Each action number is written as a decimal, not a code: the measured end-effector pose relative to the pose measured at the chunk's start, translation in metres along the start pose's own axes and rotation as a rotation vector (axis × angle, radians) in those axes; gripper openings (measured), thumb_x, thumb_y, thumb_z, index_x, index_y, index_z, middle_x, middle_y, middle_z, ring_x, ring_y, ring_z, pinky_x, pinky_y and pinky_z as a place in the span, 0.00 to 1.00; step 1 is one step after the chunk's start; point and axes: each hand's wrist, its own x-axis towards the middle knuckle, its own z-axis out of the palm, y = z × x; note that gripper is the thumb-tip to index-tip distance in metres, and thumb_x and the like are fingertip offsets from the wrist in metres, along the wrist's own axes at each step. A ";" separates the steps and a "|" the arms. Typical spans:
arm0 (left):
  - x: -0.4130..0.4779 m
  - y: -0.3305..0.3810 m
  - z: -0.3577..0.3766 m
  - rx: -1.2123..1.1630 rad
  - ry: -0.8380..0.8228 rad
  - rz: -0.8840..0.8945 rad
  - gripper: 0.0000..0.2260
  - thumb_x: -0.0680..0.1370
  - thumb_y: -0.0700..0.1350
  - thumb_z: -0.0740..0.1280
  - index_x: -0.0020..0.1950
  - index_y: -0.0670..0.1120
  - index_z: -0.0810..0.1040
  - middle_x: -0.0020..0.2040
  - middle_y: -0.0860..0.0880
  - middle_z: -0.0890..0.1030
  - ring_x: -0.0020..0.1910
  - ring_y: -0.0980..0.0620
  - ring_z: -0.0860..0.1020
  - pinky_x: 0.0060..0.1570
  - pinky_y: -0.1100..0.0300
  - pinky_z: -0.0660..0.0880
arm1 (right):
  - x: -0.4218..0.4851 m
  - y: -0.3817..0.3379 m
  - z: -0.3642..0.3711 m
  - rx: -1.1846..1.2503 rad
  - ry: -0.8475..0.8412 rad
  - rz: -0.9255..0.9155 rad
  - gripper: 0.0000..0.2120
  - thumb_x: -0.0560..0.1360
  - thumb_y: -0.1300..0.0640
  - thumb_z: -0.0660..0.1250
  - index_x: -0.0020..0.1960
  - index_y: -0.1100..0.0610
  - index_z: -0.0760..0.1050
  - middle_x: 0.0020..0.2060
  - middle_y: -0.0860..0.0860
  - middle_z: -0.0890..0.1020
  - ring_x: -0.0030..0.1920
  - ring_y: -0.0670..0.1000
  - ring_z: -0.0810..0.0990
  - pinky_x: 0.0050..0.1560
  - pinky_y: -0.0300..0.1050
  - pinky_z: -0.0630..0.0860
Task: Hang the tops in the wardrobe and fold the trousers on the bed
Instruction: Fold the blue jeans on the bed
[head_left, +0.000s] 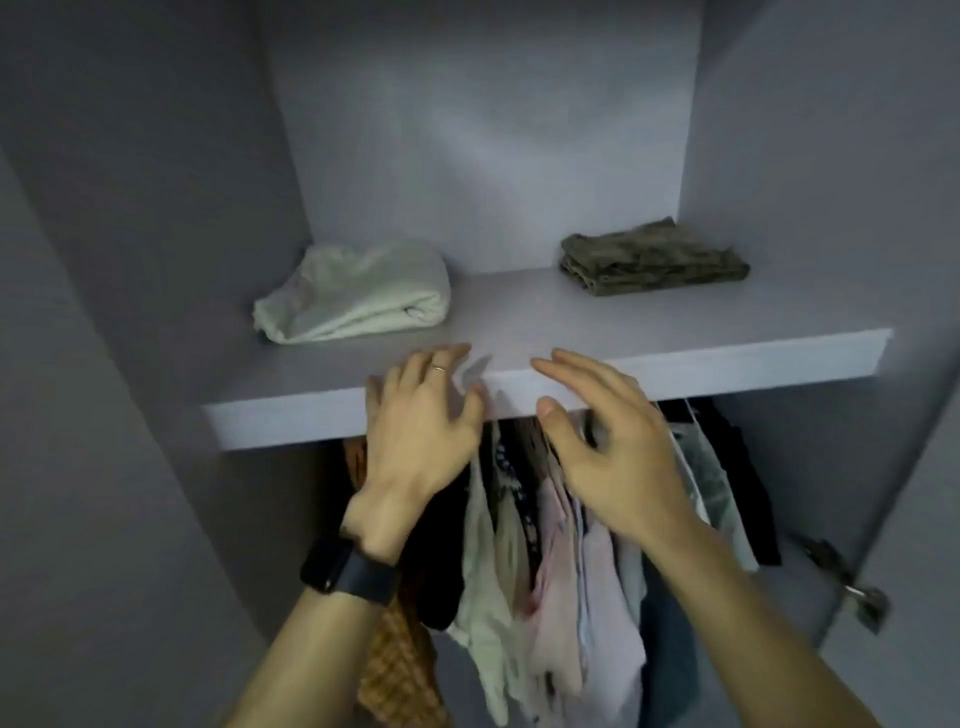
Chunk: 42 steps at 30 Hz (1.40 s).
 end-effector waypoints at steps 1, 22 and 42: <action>-0.027 0.020 0.015 -0.076 0.037 0.050 0.21 0.78 0.56 0.60 0.70 0.54 0.74 0.67 0.51 0.76 0.68 0.46 0.72 0.69 0.39 0.65 | -0.031 0.005 -0.019 0.012 0.052 0.044 0.17 0.79 0.48 0.65 0.67 0.43 0.78 0.66 0.35 0.76 0.69 0.37 0.70 0.66 0.24 0.59; -0.396 0.396 0.177 -0.759 -1.405 1.226 0.15 0.82 0.50 0.62 0.69 0.60 0.74 0.63 0.59 0.78 0.60 0.57 0.76 0.45 0.71 0.69 | -0.528 -0.120 -0.239 -0.877 0.875 1.357 0.12 0.81 0.51 0.67 0.64 0.44 0.81 0.59 0.41 0.83 0.62 0.47 0.77 0.64 0.45 0.73; -0.537 0.499 0.058 -0.940 -1.462 1.974 0.15 0.82 0.50 0.61 0.70 0.58 0.73 0.65 0.55 0.77 0.62 0.52 0.76 0.58 0.52 0.75 | -0.560 -0.233 -0.193 -1.314 1.522 1.587 0.17 0.81 0.49 0.66 0.69 0.43 0.75 0.63 0.41 0.78 0.66 0.48 0.72 0.63 0.40 0.65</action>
